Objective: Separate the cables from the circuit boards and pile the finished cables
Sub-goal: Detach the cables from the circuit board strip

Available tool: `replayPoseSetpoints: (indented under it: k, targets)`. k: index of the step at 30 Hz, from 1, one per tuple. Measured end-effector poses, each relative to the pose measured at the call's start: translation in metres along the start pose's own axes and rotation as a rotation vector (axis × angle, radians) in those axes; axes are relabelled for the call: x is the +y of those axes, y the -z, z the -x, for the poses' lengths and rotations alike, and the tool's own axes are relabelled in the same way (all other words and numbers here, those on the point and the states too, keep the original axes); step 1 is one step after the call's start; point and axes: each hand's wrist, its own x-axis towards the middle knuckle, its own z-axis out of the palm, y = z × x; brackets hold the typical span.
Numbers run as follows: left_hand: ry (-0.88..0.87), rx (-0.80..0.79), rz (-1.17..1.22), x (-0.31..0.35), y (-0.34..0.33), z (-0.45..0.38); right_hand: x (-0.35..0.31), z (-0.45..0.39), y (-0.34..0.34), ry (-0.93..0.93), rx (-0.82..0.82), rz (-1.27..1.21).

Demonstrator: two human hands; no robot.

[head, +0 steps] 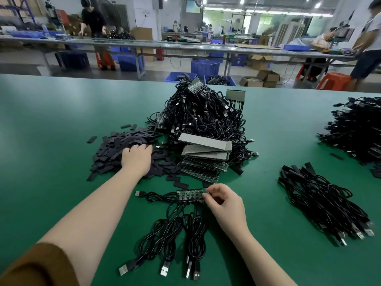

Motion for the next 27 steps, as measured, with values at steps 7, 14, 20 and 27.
replayPoseSetpoints:
  k: [7,14,20,27]
  targets:
    - [0.025,0.038,-0.014,-0.006,0.002,-0.005,0.004,-0.002,-0.002,0.017,-0.003,0.007]
    - [0.049,0.044,0.013,-0.016,-0.002,-0.002,0.005,-0.003,-0.003,0.024,-0.002,0.003]
    - [0.082,0.082,-0.01,-0.022,-0.004,-0.001,0.007,-0.003,-0.003,0.03,-0.001,0.005]
    - [0.181,0.136,0.31,-0.026,0.004,0.001,0.006,-0.003,-0.003,0.025,0.005,0.0]
